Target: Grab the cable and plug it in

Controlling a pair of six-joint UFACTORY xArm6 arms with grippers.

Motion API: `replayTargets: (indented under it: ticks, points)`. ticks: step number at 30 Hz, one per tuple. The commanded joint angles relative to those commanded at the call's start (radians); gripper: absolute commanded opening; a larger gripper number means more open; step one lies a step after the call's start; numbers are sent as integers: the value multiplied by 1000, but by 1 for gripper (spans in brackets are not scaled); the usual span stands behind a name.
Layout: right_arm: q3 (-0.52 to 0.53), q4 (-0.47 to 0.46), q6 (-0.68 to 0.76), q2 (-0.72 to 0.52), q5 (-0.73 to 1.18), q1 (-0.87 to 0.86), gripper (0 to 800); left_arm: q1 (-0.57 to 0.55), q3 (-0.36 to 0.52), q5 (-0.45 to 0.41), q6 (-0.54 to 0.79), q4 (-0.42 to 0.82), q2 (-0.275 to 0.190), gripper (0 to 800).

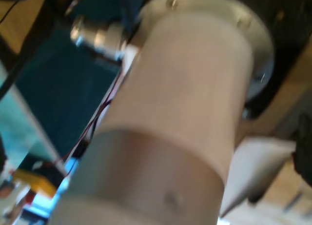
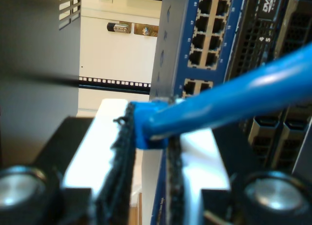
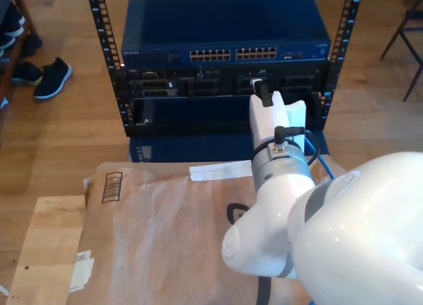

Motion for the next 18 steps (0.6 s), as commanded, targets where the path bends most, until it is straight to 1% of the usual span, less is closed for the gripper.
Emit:
replayTargets:
  ticks: [3,8,10,15,18]
  points:
    - [-32,21,0,35,0,-2,1,41,38,-55,54,0,0,799]
    - [-80,20,-3,78,0,0,1,110,83,-86,89,3,0,799]
    - [-95,20,-3,92,0,0,1,115,92,-95,118,5,0,798]
    - [-132,20,-3,115,3,0,1,117,94,-100,137,5,0,799]
    - [-149,20,-3,135,3,0,1,117,101,-117,193,6,0,798]
